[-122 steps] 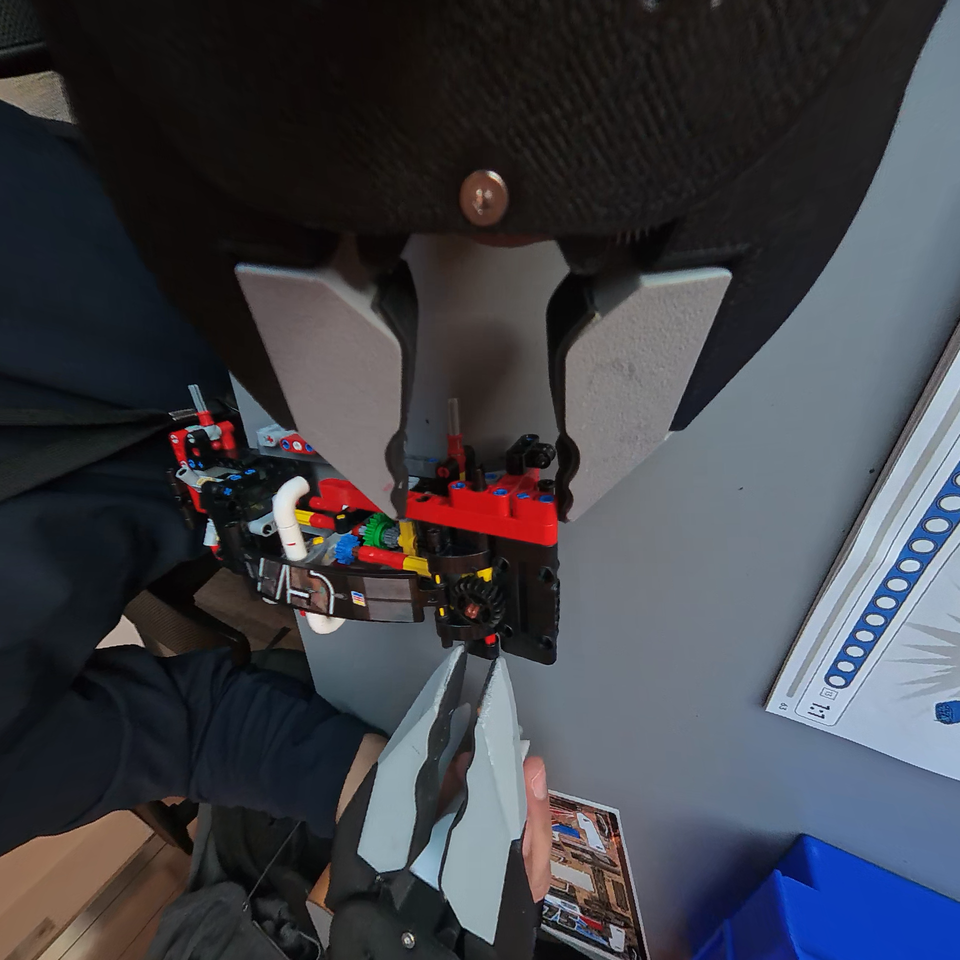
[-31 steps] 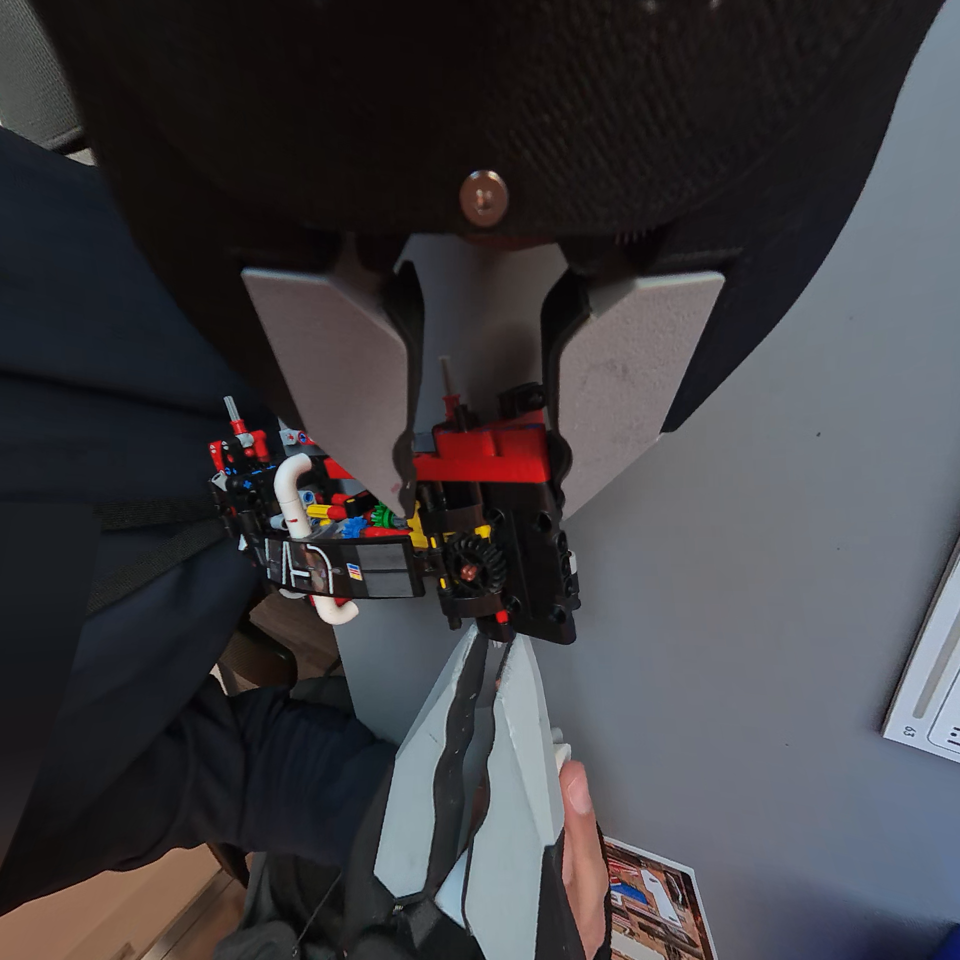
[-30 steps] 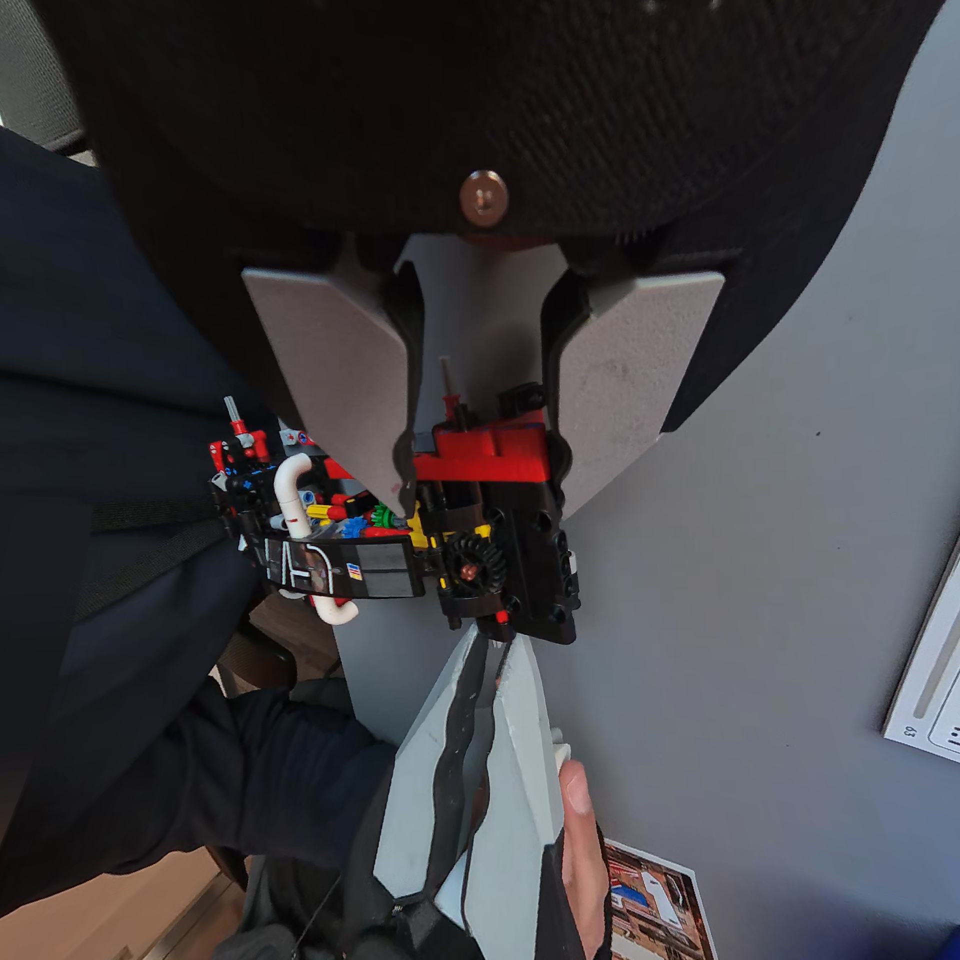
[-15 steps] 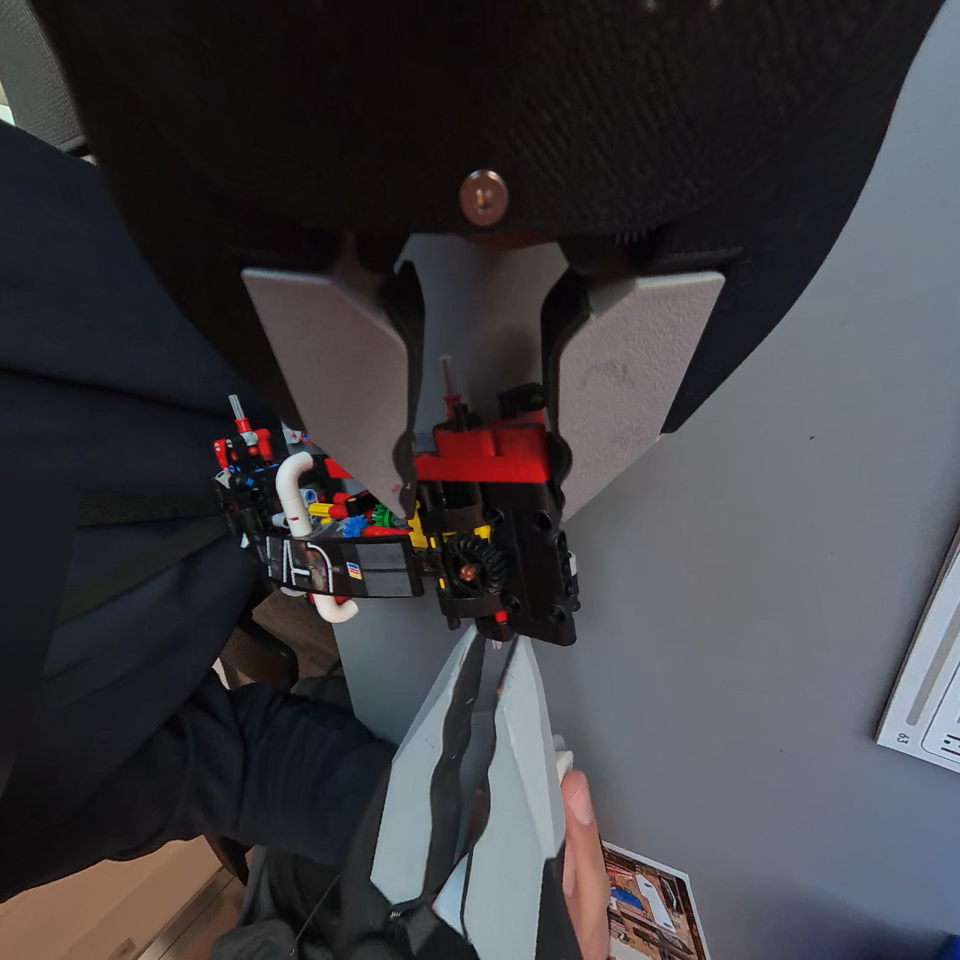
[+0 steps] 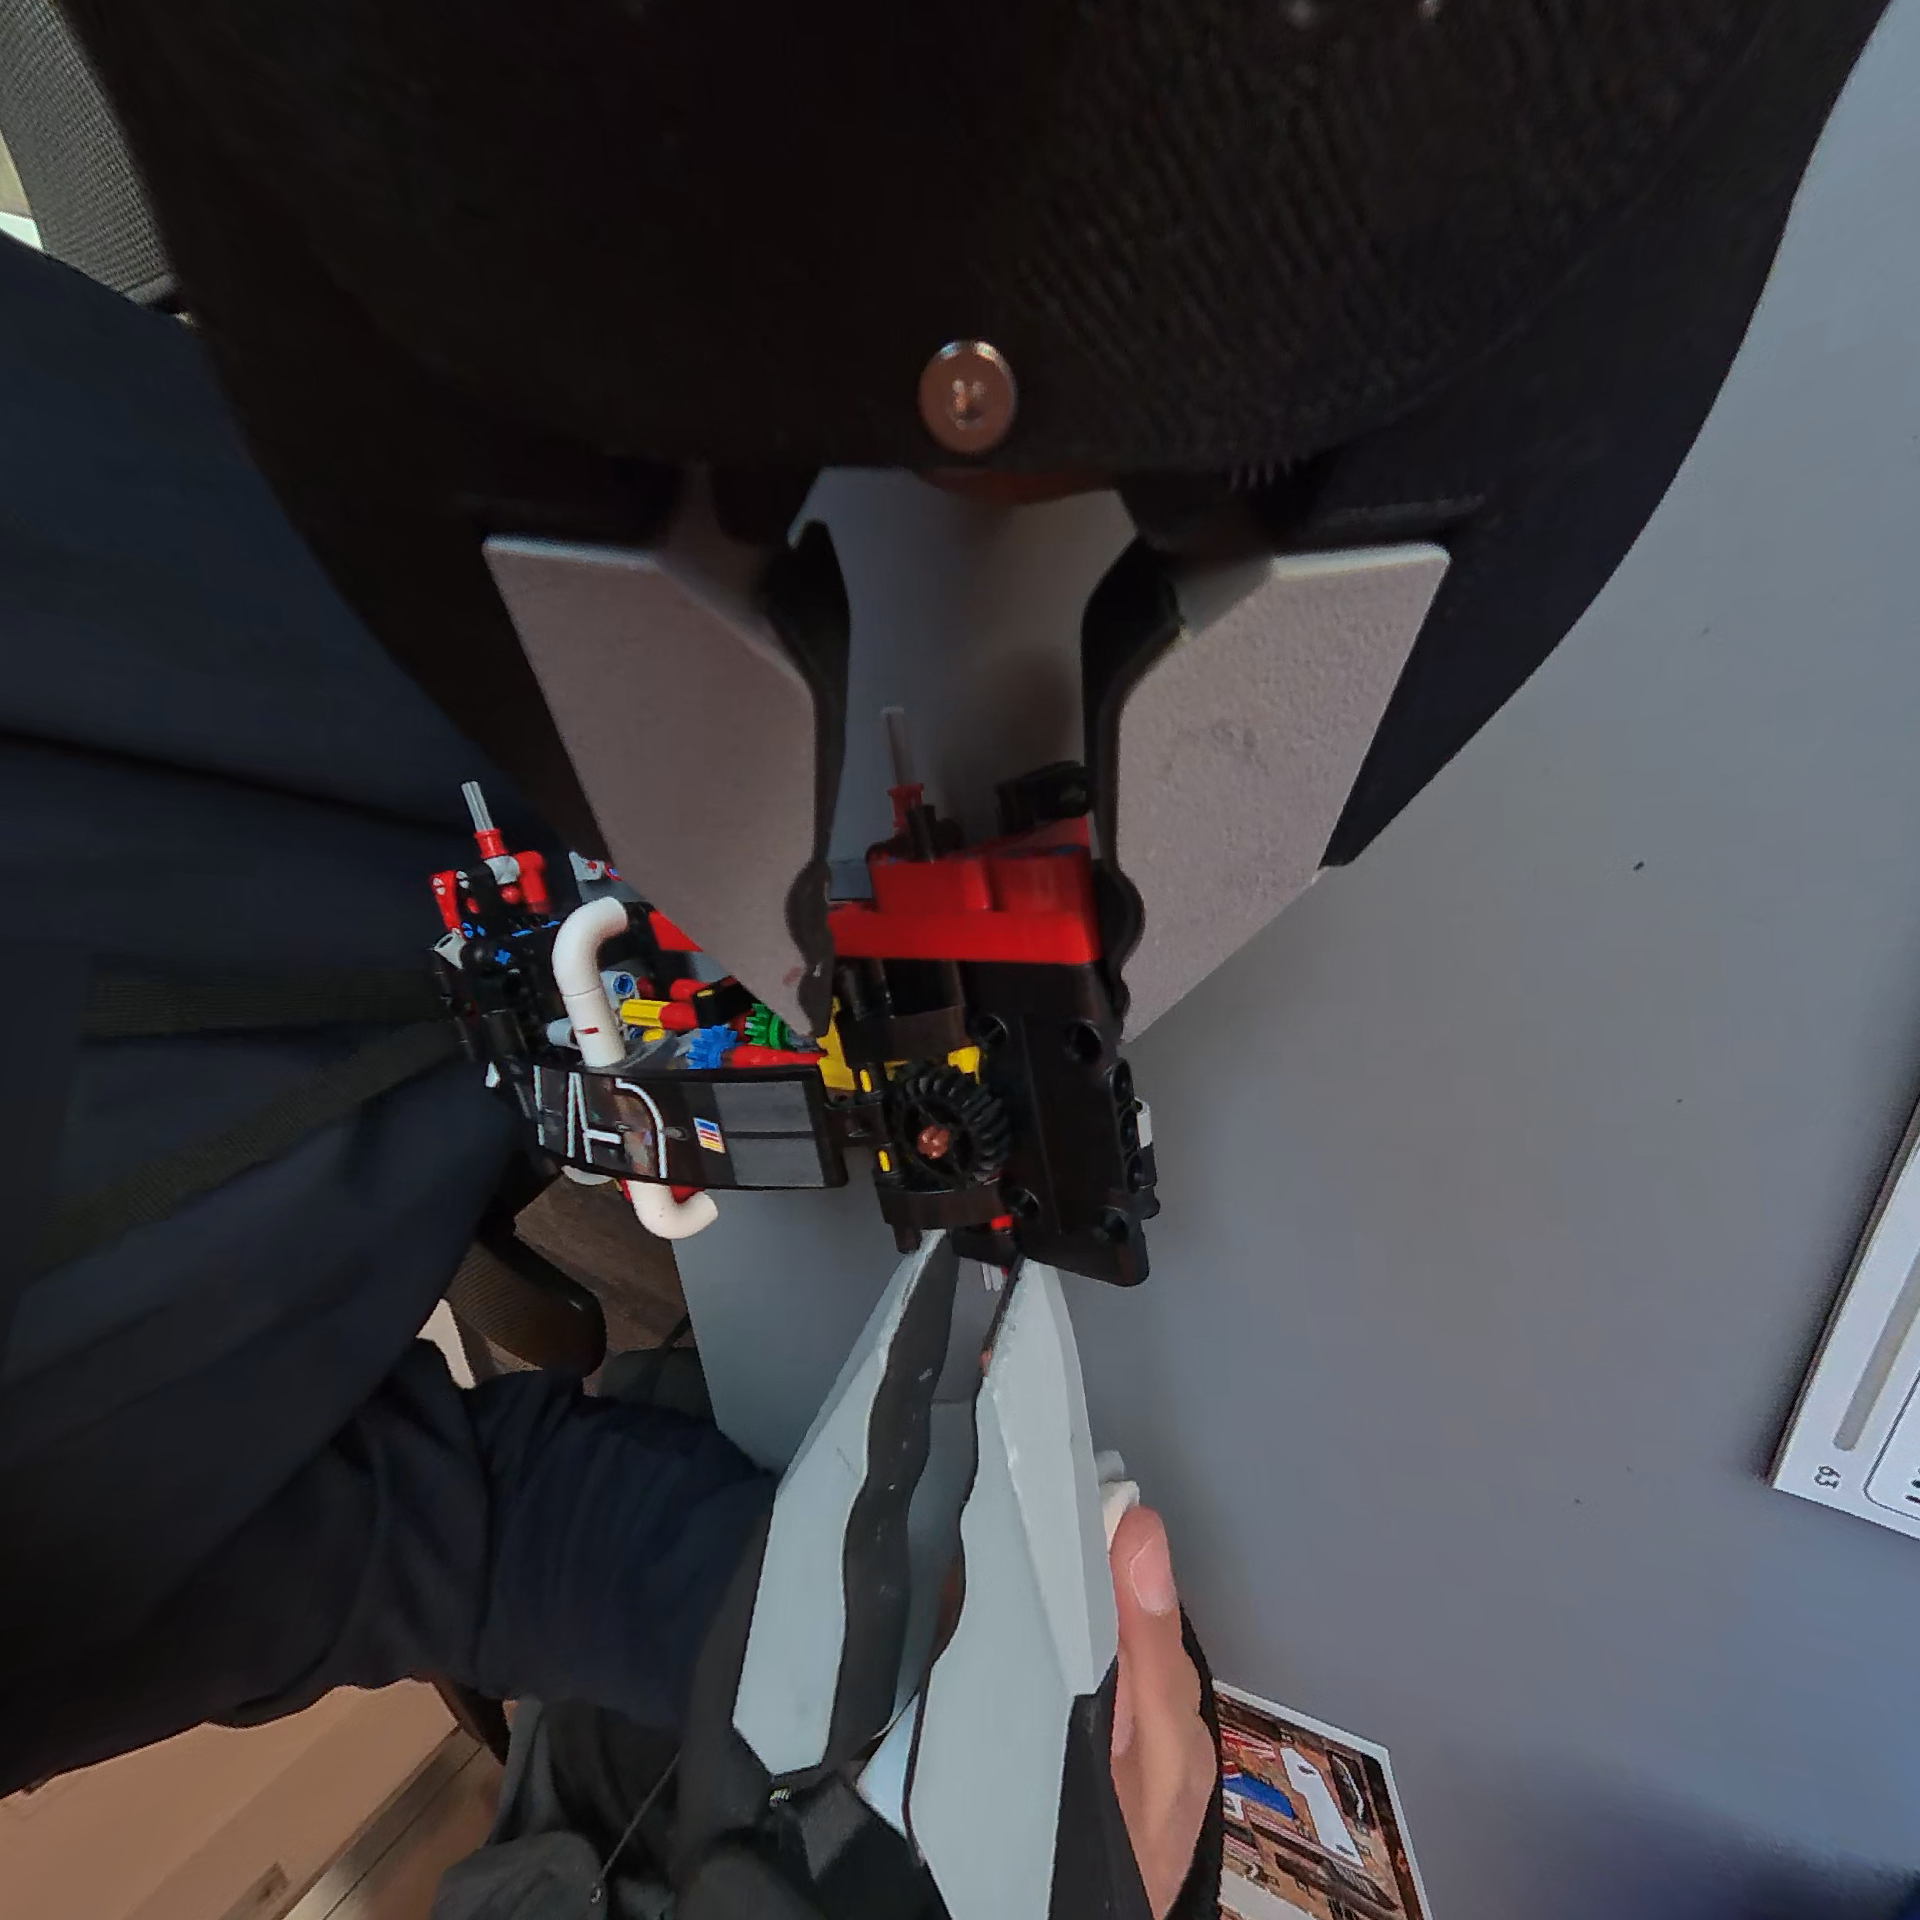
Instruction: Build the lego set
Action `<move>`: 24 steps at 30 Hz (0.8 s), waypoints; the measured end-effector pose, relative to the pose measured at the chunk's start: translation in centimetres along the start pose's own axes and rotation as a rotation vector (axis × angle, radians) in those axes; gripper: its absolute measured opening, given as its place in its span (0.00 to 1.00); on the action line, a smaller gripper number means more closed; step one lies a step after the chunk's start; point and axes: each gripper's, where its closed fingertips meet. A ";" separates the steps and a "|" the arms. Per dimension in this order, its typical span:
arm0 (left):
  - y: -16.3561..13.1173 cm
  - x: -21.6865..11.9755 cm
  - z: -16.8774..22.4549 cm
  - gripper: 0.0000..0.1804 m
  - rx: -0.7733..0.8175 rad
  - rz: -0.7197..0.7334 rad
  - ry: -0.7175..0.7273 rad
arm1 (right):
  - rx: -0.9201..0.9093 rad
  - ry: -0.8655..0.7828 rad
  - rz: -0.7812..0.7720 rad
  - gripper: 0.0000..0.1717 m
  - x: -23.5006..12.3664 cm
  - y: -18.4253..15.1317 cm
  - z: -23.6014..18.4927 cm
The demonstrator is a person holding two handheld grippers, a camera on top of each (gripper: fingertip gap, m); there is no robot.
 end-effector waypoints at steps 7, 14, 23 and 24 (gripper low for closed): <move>-0.1 -0.1 0.0 0.26 -0.001 0.001 0.000 | 0.017 0.009 0.014 0.07 0.0 0.2 0.1; 0.2 -0.2 -0.1 0.28 -0.035 0.026 -0.020 | 0.018 -0.002 0.099 0.08 -1.5 0.8 0.1; 0.5 -2.0 -2.1 0.41 0.012 0.103 0.202 | 0.023 -0.044 0.139 0.10 -2.1 1.2 0.6; 0.8 -2.3 -2.3 0.42 0.028 0.124 0.235 | 0.018 -0.053 0.136 0.11 -2.1 1.2 0.6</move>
Point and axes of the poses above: each gripper's, where its closed fingertips meet, x out along the fingers, y out of its top, z = x × y across the jaws, and after that the axes turned 12 degrees about y, right-handed
